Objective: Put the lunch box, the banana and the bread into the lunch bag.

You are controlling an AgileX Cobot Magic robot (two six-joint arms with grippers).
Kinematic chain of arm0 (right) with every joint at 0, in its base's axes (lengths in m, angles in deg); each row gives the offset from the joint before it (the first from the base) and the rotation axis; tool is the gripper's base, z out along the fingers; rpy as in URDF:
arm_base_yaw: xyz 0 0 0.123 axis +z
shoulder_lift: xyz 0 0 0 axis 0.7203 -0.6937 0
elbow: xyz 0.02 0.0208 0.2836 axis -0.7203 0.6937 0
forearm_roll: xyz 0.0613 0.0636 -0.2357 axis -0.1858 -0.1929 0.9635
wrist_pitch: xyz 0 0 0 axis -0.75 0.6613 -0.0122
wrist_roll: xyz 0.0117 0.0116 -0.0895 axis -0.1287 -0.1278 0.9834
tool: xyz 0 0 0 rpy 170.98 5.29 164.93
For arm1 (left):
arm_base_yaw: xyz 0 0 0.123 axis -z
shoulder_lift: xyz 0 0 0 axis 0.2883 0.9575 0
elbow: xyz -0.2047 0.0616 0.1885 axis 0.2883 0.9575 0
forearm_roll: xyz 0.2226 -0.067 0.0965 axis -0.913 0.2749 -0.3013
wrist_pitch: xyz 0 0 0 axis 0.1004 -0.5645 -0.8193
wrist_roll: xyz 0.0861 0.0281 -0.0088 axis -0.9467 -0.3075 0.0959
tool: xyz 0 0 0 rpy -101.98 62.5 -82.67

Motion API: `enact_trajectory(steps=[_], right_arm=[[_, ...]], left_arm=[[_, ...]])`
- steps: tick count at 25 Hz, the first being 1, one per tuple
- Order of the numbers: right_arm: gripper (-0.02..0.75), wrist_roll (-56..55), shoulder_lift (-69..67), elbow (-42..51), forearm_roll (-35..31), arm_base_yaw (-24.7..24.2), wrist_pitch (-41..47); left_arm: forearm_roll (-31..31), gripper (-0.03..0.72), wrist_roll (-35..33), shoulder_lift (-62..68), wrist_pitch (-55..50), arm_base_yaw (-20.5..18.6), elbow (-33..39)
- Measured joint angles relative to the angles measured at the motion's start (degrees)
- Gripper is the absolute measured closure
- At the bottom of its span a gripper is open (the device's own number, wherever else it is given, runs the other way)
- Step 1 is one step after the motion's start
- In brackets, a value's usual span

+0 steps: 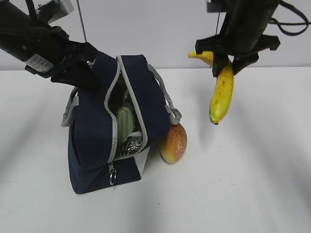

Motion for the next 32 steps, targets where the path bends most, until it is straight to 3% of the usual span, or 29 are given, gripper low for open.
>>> enact_trajectory(steps=[4, 9, 14, 21, 28, 32], right_arm=[[0.457, 7.9, 3.0, -4.3, -13.5, 1.0, 0.9], [0.457, 19.7, 3.5, -6.1, -35.4, 2.1, 1.4], [0.457, 24.4, 0.6, -6.2, -48.0, 3.5, 1.5], [0.456, 25.0, -7.4, -6.2, -49.9, 4.7, 1.0], [0.449, 20.1, -10.1, -6.2, -40.4, 4.7, -0.5], [0.448, 19.6, -10.3, -6.2, -39.8, 5.0, -0.8]], left_arm=[[-0.3, 0.691, 0.0, 0.0, 0.0, 0.0, 0.0], [-0.7, 0.691, 0.0, 0.0, 0.0, 0.0, 0.0], [-0.7, 0.691, 0.0, 0.0, 0.0, 0.0, 0.0], [-1.6, 0.691, 0.0, -0.4, -0.1, 0.0, 0.0], [-2.6, 0.691, 0.0, -1.5, -0.2, 0.0, 0.0], [-2.6, 0.691, 0.0, -1.7, -0.2, 0.0, 0.0]])
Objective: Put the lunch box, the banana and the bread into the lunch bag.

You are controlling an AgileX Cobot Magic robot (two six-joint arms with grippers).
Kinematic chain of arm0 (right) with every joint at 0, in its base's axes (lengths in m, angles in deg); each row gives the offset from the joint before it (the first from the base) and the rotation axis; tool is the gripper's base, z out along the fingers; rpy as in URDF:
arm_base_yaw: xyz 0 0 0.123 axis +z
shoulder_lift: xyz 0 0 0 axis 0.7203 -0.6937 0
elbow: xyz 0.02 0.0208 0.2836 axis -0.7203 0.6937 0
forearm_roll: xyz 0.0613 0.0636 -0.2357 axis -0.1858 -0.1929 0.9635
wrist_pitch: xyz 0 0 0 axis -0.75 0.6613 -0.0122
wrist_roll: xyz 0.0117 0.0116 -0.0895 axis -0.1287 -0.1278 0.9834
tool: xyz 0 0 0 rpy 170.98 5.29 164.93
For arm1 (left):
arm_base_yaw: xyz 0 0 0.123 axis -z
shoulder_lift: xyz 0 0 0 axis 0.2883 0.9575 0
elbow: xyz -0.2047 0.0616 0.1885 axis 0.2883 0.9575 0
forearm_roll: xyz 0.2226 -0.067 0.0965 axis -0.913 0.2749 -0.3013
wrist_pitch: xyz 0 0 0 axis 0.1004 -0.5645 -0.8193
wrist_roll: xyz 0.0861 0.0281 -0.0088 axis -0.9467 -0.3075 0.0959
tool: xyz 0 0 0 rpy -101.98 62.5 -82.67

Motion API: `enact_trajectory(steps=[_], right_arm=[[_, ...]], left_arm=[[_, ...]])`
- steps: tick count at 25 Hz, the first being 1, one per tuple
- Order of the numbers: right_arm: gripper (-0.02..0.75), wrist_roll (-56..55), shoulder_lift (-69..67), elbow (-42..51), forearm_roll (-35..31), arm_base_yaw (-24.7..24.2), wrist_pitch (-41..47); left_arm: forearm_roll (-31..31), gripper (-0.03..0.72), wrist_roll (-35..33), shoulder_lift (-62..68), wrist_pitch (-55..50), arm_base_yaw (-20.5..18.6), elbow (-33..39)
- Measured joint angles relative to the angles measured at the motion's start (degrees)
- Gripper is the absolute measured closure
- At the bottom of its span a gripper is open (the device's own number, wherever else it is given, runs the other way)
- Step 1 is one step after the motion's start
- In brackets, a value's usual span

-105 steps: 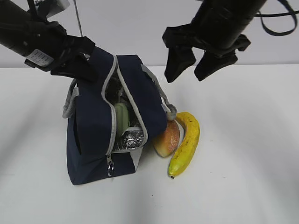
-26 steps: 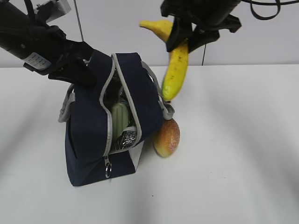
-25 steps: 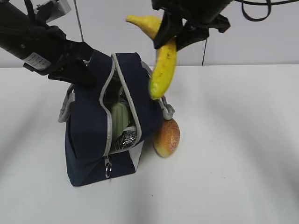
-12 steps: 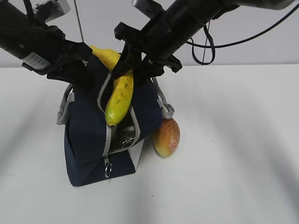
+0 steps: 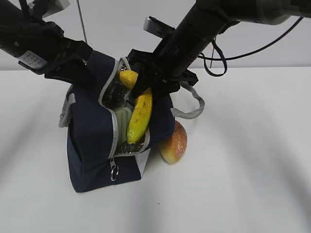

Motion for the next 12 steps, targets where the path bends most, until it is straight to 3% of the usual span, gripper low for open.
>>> enact_trajectory(steps=[7, 12], right_arm=[[0.444, 1.3, -0.1, 0.0, -3.2, 3.2, -3.1], [0.399, 3.9, -0.1, 0.0, -5.4, 3.5, -5.3]], left_arm=[[-0.3, 0.691, 0.0, -0.1, 0.0, 0.0, 0.0], [-0.4, 0.691, 0.0, -0.1, 0.2, 0.0, 0.0]])
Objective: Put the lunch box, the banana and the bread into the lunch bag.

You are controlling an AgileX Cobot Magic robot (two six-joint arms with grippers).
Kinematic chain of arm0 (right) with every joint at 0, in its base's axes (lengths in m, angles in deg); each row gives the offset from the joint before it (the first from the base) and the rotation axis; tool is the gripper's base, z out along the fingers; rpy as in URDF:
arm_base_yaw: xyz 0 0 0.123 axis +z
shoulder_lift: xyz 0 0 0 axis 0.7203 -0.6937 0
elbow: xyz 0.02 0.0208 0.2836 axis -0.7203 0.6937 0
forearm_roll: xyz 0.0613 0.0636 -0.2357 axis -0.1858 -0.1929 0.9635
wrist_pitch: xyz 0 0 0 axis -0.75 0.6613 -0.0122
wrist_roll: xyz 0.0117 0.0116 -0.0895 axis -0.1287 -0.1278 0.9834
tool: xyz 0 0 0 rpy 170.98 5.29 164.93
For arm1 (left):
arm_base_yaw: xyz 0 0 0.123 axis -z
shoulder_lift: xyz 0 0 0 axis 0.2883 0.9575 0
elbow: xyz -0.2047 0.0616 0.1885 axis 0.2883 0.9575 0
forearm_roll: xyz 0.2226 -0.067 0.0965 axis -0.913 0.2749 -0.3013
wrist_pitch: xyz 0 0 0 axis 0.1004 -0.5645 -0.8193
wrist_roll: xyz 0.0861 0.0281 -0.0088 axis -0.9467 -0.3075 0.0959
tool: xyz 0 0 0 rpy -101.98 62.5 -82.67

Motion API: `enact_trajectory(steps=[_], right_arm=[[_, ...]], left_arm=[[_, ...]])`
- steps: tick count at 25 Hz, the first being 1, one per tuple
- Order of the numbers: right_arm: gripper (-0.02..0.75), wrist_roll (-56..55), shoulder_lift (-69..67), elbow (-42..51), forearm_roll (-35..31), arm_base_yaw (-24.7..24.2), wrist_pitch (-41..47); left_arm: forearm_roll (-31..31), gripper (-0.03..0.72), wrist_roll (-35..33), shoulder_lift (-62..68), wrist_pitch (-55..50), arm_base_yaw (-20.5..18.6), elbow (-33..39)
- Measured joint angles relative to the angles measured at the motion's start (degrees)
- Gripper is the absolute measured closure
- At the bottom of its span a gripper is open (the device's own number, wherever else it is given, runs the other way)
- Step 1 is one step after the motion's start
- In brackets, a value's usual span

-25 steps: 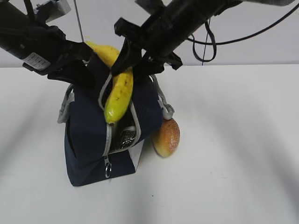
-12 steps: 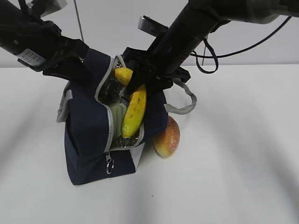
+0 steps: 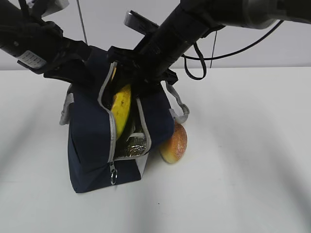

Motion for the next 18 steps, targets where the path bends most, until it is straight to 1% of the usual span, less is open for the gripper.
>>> enact_trajectory(steps=[1, 5, 6, 8, 12, 14, 18], right_arm=[[0.362, 0.4, 0.0, 0.0, -0.1, 0.0, -0.2], [0.136, 1.1, 0.0, 0.0, -0.8, 0.1, -0.3], [0.114, 1.1, 0.0, 0.0, -0.3, 0.1, 0.3], [0.112, 1.1, 0.0, -0.1, 1.4, 0.0, 2.1], [0.175, -1.1, 3.4, -0.1, 6.5, 0.0, 4.8], [0.195, -2.6, 6.7, 0.0, 9.5, 0.0, 5.1], [0.206, -3.7, 13.1, 3.4, 13.9, 0.0, 5.2]], left_arm=[[-0.1, 0.691, 0.0, 0.0, 0.0, 0.0, 0.0], [-0.1, 0.691, 0.0, -0.1, -0.2, 0.0, 0.0], [0.0, 0.691, 0.0, -0.1, -0.2, 0.0, 0.0], [0.0, 0.691, 0.0, -0.1, -0.2, 0.0, 0.0], [0.0, 0.691, 0.0, -0.1, -0.2, 0.0, 0.0], [-0.1, 0.691, 0.0, -0.1, -0.3, 0.0, 0.0], [-0.3, 0.691, 0.0, -0.1, -0.4, 0.0, 0.0]])
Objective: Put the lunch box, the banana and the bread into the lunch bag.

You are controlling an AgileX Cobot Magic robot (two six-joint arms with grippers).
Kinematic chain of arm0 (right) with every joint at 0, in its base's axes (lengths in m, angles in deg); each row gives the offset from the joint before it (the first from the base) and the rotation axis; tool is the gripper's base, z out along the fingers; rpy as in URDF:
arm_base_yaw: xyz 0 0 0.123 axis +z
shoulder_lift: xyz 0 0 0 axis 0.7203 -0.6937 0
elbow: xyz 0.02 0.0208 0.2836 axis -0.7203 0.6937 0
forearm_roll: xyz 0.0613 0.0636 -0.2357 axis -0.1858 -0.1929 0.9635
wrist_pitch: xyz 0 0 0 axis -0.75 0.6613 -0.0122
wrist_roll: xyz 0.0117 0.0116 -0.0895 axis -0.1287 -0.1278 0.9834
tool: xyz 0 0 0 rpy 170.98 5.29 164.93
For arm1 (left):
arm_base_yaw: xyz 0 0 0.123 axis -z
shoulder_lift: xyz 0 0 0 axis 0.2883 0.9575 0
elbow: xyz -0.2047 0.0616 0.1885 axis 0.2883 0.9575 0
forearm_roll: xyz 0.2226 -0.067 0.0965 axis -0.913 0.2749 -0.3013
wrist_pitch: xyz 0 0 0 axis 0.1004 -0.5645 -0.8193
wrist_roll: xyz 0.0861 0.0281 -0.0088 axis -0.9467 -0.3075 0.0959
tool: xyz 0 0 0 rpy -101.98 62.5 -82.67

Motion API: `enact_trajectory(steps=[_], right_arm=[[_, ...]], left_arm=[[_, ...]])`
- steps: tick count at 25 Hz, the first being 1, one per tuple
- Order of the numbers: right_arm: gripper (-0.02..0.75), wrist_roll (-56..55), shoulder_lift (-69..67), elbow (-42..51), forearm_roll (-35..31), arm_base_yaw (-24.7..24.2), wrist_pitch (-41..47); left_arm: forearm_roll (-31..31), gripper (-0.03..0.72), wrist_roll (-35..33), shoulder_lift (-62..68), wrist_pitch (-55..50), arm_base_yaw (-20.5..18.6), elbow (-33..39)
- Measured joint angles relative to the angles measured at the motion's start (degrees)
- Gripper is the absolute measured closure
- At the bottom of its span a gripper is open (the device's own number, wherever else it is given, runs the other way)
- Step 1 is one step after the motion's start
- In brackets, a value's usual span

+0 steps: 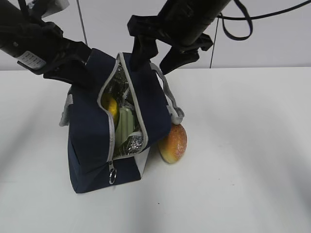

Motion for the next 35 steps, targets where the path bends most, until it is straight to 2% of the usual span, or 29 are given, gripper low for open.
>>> enact_trajectory(steps=[10, 17, 23, 28, 35], right_arm=[[0.207, -0.4, 11.6, 20.2, 7.5, 0.0, -5.2], [0.206, -0.4, 12.1, 29.6, 8.4, 0.0, -9.2], [0.205, -0.4, 10.3, 31.4, 7.7, 0.0, -16.8], [0.097, -0.4, 5.5, 31.4, 6.4, 0.0, -18.5], [0.080, -0.4, -0.5, 31.4, 6.6, 0.0, -23.0]], left_arm=[[-0.4, 0.691, 0.0, 0.0, -0.1, 0.0, 0.0], [-0.5, 0.691, 0.0, 0.0, -0.3, 0.0, 0.0], [-0.5, 0.691, 0.0, 0.0, -0.4, 0.0, 0.0], [-0.8, 0.691, 0.0, 0.0, -0.5, 0.0, 0.0], [-0.8, 0.691, 0.0, 0.0, -0.6, 0.0, 0.0]])
